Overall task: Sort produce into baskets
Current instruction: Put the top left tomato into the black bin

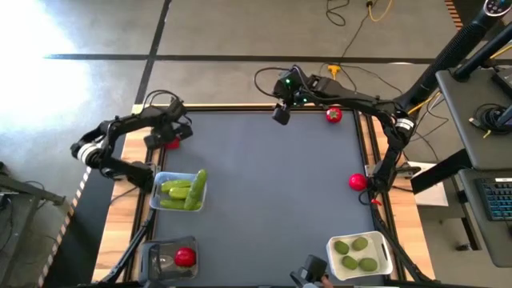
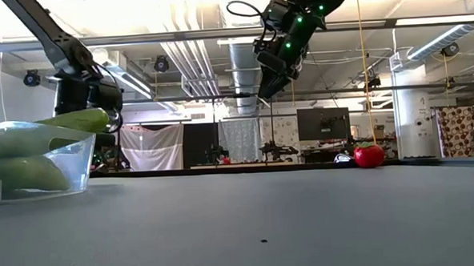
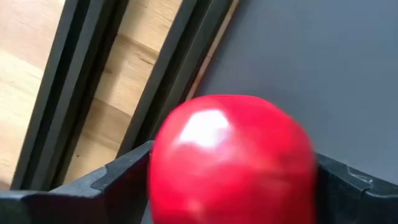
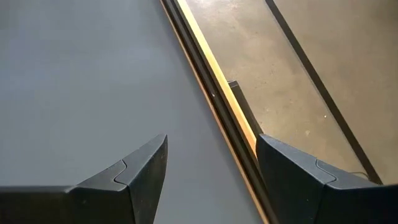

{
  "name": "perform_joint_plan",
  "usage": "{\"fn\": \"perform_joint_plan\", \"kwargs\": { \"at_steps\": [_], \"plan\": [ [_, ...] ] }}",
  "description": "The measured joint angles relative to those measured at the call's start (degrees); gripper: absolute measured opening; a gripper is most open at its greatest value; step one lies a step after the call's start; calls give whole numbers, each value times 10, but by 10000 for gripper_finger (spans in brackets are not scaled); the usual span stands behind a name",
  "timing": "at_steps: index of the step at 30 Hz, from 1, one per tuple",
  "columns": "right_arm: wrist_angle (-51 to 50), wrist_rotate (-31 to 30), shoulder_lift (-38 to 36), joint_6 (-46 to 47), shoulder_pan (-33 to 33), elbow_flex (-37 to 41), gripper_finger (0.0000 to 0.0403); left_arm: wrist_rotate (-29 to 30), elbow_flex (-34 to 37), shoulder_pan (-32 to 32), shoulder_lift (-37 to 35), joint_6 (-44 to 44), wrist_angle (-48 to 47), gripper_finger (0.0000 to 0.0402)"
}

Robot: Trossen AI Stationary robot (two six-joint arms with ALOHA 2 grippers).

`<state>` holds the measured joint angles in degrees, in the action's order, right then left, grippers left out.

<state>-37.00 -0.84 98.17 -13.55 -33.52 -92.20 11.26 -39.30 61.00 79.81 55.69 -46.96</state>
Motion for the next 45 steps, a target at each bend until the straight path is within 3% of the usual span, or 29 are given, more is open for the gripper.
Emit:
{"fn": "perform_joint_plan", "kwargs": {
  "at_steps": [4, 9, 20, 32, 36, 45],
  "plan": [
    [0, 0, 0, 15, 0, 0, 238, 3, -10, -1, 31, -29, -11, 298],
    [0, 8, 0, 41, 0, 0, 238, 6, -18, -1, 43, -51, -24, 243],
    [-1, 28, 0, 94, 12, 0, 237, 20, -18, -24, 39, -161, -52, 248],
    [-59, 22, -25, 237, 57, -18, 237, 98, -43, -189, -53, -166, -65, 241],
    [-64, 21, -25, 291, 93, -22, 237, 147, -95, -233, -99, -209, -52, 241],
    [-73, -32, -25, 317, 189, -17, 237, 153, -235, -347, -184, -226, -62, 241]
  ]
}}
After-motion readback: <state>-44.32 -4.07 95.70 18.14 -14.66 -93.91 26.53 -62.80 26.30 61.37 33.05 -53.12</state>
